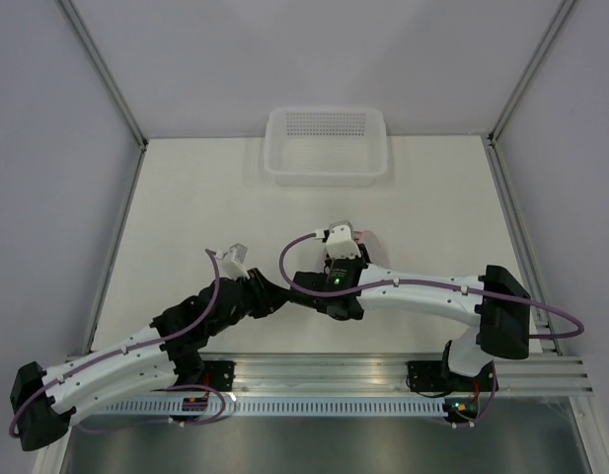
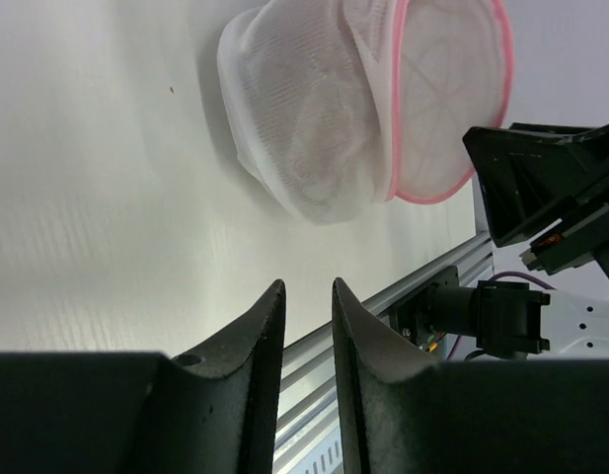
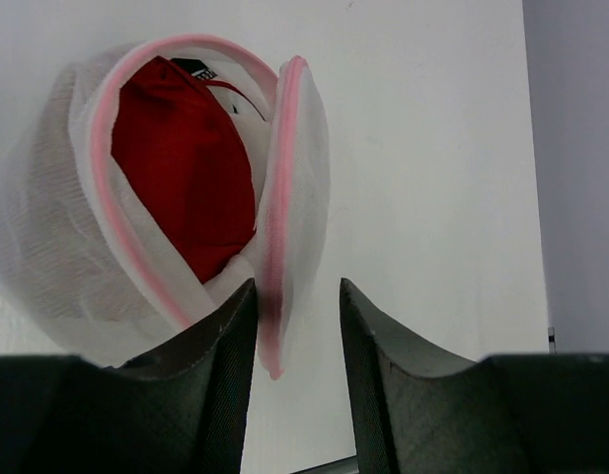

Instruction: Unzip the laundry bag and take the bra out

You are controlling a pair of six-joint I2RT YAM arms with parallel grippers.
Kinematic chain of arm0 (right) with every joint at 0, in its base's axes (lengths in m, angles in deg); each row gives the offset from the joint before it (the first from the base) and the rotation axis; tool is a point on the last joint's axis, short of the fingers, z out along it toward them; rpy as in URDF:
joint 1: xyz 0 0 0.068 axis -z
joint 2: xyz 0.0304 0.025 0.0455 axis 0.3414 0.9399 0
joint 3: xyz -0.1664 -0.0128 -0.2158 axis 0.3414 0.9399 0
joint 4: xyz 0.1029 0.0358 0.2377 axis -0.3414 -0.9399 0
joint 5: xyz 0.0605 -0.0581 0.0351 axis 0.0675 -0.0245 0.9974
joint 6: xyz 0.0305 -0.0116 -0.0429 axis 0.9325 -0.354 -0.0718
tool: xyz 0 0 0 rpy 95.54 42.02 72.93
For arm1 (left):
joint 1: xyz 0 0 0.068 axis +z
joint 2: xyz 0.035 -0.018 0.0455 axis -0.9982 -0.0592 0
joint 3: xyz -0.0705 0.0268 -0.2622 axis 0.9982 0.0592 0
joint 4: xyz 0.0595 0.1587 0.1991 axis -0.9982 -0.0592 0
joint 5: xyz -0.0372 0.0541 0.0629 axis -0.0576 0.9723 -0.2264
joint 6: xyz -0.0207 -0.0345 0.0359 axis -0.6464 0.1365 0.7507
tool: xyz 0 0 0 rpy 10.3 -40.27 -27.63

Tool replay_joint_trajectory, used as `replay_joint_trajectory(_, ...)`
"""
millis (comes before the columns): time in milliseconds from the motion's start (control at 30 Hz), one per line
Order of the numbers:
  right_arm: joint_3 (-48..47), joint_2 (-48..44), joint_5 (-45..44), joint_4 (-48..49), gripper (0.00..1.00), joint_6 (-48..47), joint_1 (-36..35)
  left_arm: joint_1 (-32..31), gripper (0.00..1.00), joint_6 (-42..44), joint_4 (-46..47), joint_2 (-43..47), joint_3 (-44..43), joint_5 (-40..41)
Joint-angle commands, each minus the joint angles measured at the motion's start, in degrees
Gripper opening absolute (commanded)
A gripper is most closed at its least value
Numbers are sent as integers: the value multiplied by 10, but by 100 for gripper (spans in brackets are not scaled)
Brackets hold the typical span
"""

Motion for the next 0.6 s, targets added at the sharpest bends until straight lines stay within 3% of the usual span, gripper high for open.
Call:
replay_joint_trajectory(0,19,-24,-24,-46,45,61,-2,-1,30,-13,30,-11,-24,-12)
replay_joint_trajectory(133,33,-40,-32,-124,45,159,-1,-1,30,-14,34,-18,-28,-18)
replay_joint_trajectory(300,82,-127,-6,-123,63,246,15,-1,29,-8,37,-30,-35,-24)
replay_joint_trajectory(567,160,-229,-6,-124,74,315,69,-2,29,51,53,-65,-73,-61)
